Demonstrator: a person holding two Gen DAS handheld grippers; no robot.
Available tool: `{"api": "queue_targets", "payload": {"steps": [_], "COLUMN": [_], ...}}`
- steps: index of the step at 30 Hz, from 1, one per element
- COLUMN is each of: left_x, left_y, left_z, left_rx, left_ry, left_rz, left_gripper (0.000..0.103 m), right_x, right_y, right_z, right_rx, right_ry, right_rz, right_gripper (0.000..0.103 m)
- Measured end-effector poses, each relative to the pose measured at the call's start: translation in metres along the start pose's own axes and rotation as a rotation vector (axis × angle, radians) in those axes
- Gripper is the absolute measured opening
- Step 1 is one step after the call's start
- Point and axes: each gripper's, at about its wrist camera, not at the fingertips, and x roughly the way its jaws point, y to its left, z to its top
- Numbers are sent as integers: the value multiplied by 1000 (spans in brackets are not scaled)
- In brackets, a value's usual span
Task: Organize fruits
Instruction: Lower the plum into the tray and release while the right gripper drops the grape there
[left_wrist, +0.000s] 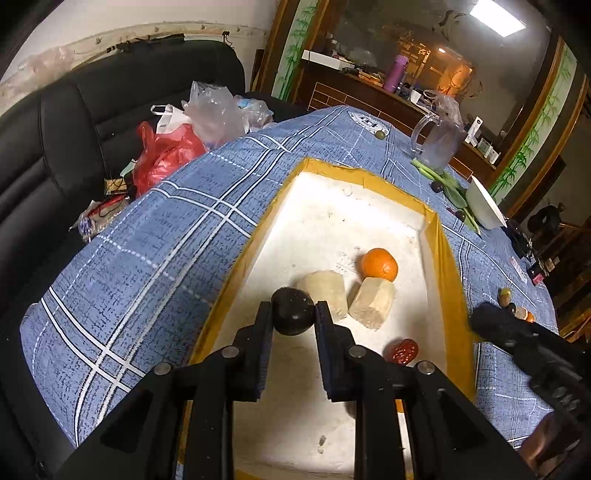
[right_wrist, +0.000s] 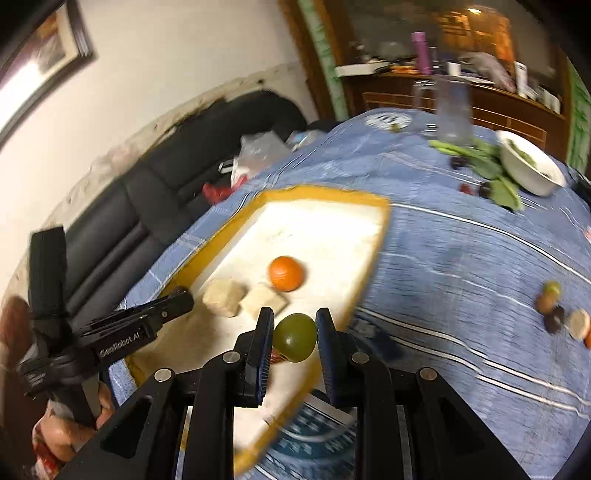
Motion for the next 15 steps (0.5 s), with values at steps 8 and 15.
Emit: {"api": "queue_targets", "payload": {"steps": [8,15], "left_x": [-8,-23], "left_y": [13,11], "left_z": [-1,0], "left_rx": [-50,-61], "left_ry": [-15,-35], "left_rz": [-75,-81], "left_gripper": [53,60], "right_x": [42,20], "right_y": [16,7], "right_z": [1,3], "right_rx": [-21,9], "right_ry": [68,10], "right_rz": [-30,-49], "right_gripper": [40,45]}}
